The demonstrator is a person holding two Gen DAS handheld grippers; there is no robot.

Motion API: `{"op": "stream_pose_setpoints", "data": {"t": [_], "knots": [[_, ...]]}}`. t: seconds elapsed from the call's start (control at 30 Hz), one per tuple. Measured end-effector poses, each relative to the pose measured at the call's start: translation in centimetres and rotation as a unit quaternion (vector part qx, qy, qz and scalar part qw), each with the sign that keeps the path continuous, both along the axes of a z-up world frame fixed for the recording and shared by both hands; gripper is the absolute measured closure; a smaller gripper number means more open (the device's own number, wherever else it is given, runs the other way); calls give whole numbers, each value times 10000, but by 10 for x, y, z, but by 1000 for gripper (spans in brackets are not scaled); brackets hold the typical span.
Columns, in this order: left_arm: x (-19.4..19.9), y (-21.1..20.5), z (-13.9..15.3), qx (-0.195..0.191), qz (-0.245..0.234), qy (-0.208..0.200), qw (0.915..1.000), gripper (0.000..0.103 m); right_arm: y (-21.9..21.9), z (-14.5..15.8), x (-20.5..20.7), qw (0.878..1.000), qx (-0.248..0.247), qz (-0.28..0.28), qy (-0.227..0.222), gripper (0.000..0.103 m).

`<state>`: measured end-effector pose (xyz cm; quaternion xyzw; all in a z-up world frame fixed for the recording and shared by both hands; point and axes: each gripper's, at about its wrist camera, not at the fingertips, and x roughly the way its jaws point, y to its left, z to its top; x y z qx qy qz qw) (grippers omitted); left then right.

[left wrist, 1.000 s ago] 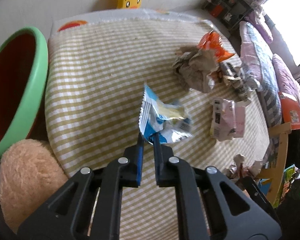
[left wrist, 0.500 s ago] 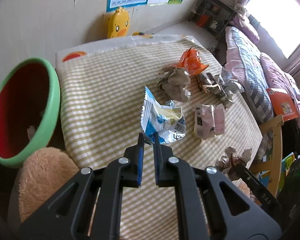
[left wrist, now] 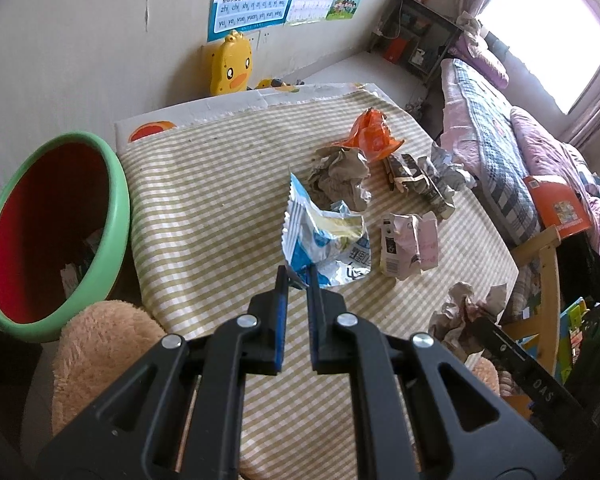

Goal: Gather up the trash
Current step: 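Carry blue-white wrapper and paper wad to the green bucket and open both tools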

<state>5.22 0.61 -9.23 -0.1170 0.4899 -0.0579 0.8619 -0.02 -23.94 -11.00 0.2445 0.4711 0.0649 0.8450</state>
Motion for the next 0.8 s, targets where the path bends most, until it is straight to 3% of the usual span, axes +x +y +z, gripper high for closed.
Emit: {"op": "stream_pose_setpoints", "data": {"t": [0.8], "knots": [[-10, 43, 3, -401, 297, -159, 9986, 95, 57, 23, 2, 9972, -467, 557, -155, 65]]}}
